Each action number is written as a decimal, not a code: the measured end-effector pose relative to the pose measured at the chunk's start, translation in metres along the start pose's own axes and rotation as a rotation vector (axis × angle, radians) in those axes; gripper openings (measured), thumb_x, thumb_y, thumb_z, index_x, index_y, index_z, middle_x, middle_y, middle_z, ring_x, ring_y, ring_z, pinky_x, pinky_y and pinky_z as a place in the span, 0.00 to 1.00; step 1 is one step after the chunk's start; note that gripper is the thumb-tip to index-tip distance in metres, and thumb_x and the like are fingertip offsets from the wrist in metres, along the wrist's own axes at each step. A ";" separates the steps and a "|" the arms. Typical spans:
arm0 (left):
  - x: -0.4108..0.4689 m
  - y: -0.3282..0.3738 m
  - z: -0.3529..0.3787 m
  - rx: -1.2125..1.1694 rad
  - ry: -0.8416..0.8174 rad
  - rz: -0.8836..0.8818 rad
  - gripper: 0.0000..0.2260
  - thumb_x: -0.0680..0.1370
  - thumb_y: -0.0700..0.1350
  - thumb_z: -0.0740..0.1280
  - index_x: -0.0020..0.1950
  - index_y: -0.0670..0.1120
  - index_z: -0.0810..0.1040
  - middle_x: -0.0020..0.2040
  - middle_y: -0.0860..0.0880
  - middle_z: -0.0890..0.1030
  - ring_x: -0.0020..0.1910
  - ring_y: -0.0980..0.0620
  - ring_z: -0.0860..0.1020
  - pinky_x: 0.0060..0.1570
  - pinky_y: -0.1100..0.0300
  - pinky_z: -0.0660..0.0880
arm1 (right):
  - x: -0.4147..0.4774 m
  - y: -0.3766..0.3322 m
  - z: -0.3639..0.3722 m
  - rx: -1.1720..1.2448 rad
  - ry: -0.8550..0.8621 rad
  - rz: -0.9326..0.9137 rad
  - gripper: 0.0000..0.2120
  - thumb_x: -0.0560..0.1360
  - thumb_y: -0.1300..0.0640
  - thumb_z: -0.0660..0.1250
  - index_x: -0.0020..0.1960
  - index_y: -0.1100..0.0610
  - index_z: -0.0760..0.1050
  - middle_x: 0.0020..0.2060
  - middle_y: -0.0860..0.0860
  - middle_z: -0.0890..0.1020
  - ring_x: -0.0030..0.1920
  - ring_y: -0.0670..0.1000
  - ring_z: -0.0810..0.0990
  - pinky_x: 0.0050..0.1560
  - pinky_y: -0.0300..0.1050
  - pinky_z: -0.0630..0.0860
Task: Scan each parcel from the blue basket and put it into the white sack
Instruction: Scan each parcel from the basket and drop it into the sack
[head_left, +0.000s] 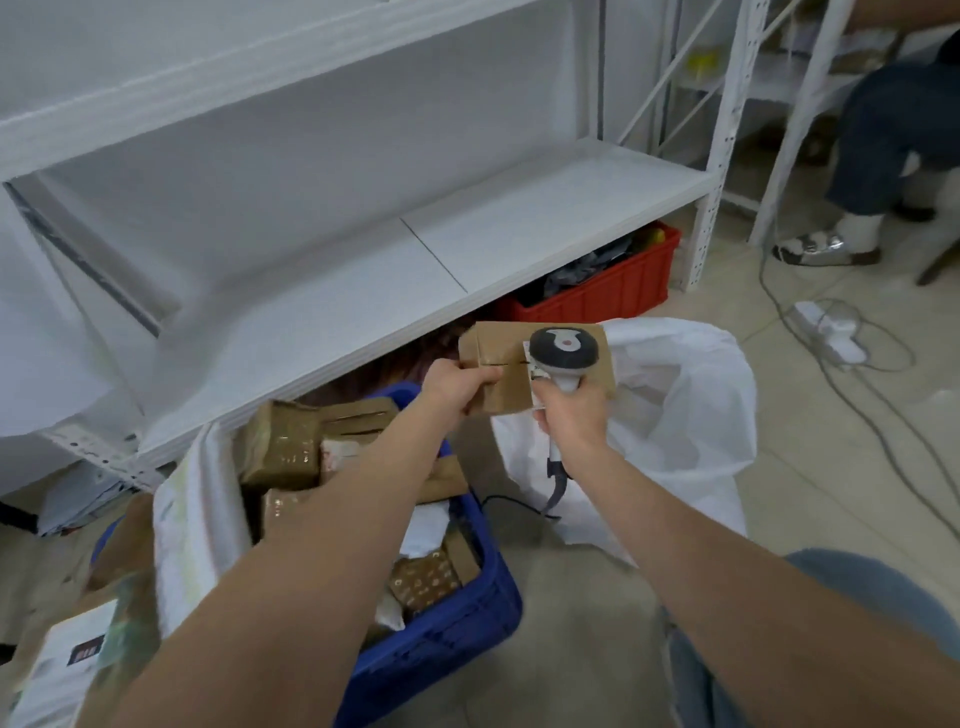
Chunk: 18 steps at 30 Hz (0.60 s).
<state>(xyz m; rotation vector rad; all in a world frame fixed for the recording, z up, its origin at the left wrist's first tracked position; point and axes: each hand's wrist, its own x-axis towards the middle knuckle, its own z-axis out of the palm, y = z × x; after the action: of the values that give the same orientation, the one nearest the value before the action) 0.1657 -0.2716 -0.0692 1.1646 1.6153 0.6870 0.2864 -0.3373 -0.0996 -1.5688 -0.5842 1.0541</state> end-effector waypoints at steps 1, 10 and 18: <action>0.010 -0.006 0.019 0.027 -0.023 -0.019 0.21 0.69 0.46 0.76 0.58 0.39 0.77 0.52 0.42 0.82 0.49 0.46 0.81 0.46 0.52 0.80 | 0.014 0.008 -0.007 -0.012 0.037 0.021 0.07 0.69 0.52 0.70 0.44 0.51 0.75 0.40 0.55 0.83 0.42 0.56 0.83 0.49 0.56 0.81; 0.104 -0.066 0.154 0.158 -0.092 -0.154 0.23 0.73 0.51 0.72 0.64 0.41 0.73 0.59 0.42 0.79 0.57 0.43 0.78 0.58 0.48 0.77 | 0.125 0.071 -0.060 -0.017 0.233 0.211 0.16 0.72 0.55 0.70 0.58 0.54 0.73 0.40 0.51 0.78 0.40 0.53 0.80 0.51 0.59 0.80; 0.174 -0.097 0.220 0.295 -0.189 -0.180 0.23 0.76 0.51 0.68 0.67 0.40 0.72 0.62 0.41 0.78 0.59 0.42 0.77 0.58 0.52 0.75 | 0.186 0.127 -0.070 -0.006 0.204 0.402 0.10 0.72 0.59 0.69 0.52 0.60 0.75 0.44 0.56 0.77 0.47 0.57 0.77 0.51 0.50 0.74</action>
<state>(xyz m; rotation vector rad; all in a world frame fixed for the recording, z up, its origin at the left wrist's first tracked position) 0.3274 -0.1696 -0.2963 1.2330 1.6709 0.2197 0.4155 -0.2562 -0.2791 -1.8179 -0.1334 1.1659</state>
